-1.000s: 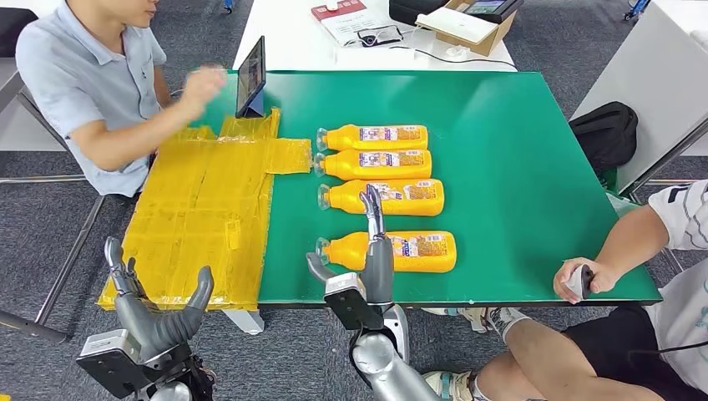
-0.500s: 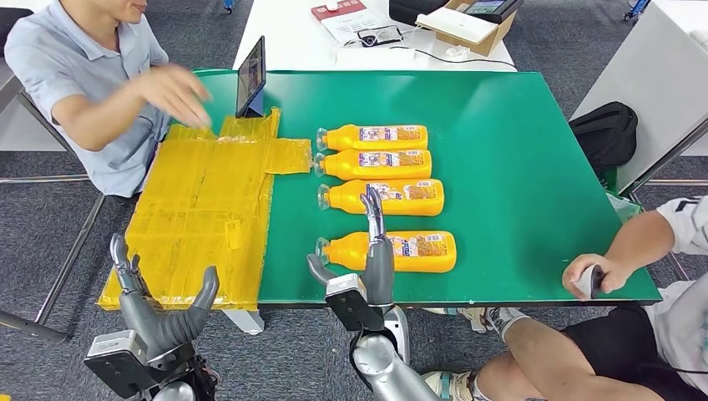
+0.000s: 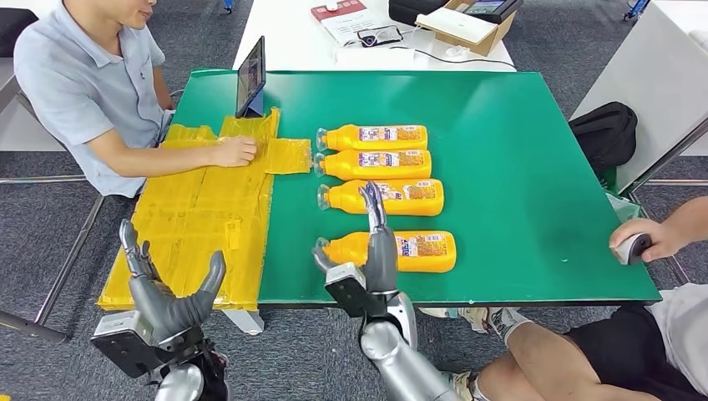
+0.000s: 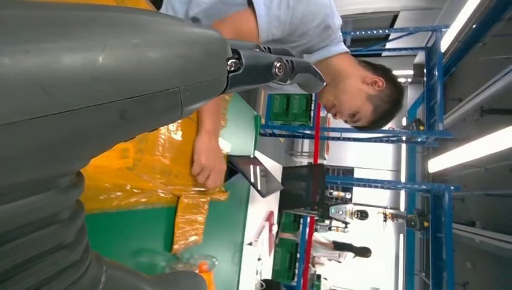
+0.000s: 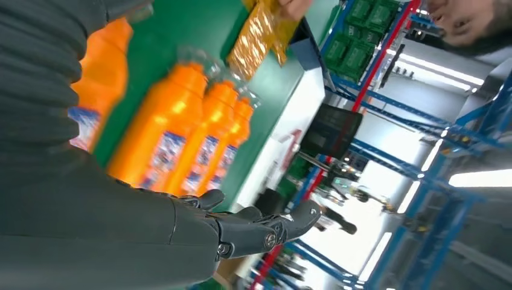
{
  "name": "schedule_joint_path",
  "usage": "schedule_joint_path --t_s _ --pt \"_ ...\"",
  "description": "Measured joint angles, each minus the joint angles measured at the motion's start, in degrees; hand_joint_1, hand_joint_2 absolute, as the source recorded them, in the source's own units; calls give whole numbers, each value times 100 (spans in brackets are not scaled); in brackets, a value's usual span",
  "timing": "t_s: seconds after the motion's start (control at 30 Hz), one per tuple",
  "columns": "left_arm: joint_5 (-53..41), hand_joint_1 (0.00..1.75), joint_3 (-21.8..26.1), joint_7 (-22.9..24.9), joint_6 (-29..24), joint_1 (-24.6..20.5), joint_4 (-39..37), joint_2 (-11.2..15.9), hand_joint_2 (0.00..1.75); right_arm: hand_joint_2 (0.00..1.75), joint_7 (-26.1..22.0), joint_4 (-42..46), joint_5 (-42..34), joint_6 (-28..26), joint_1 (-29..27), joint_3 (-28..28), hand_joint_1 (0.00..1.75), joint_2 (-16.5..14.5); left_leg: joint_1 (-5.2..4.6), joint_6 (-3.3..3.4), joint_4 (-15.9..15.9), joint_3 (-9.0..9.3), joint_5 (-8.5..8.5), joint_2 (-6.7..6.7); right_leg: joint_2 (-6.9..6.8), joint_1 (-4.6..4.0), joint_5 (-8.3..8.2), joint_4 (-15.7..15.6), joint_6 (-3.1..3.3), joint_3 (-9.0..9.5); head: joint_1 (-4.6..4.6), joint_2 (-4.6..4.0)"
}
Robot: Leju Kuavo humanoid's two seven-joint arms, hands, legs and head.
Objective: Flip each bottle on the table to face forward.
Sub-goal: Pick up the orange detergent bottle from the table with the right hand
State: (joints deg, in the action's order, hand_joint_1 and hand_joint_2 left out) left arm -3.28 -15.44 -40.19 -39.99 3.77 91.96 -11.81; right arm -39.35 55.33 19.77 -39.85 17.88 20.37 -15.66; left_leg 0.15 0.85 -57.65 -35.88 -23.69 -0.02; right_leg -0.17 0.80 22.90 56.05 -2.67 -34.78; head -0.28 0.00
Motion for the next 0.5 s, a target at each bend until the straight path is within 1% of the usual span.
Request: schedule_joint_path --t_s 0.13,0.2,0.27,0.37,0.5 --pt "-20 0 19 0 -5 -72 -56 -44 175 175 48 -128 110 1 159 -9 0 89 0 0 0 0 0 0 0 0 0 0 0 0 -1 0" --pt "-40 0 36 0 -6 -87 -67 -60 175 175 152 -164 231 29 181 -10 0 131 0 -1 0 0 -1 0 0 0 1 1 0 0 -1 0" --pt "-49 0 81 0 -2 -85 -51 -81 175 175 445 -172 495 166 176 5 0 205 0 -1 0 0 -1 0 0 0 1 0 0 -1 -1 0" --pt "129 0 258 0 137 -46 52 -118 175 175 1003 -55 993 474 48 26 0 423 0 -1 0 -1 -2 -4 -2 0 2 -1 0 0 -1 0" --pt "206 0 571 0 322 19 200 -192 175 175 1418 258 1461 800 -238 26 0 743 -1 0 0 -2 -3 -7 -2 0 2 -1 0 0 -1 0"
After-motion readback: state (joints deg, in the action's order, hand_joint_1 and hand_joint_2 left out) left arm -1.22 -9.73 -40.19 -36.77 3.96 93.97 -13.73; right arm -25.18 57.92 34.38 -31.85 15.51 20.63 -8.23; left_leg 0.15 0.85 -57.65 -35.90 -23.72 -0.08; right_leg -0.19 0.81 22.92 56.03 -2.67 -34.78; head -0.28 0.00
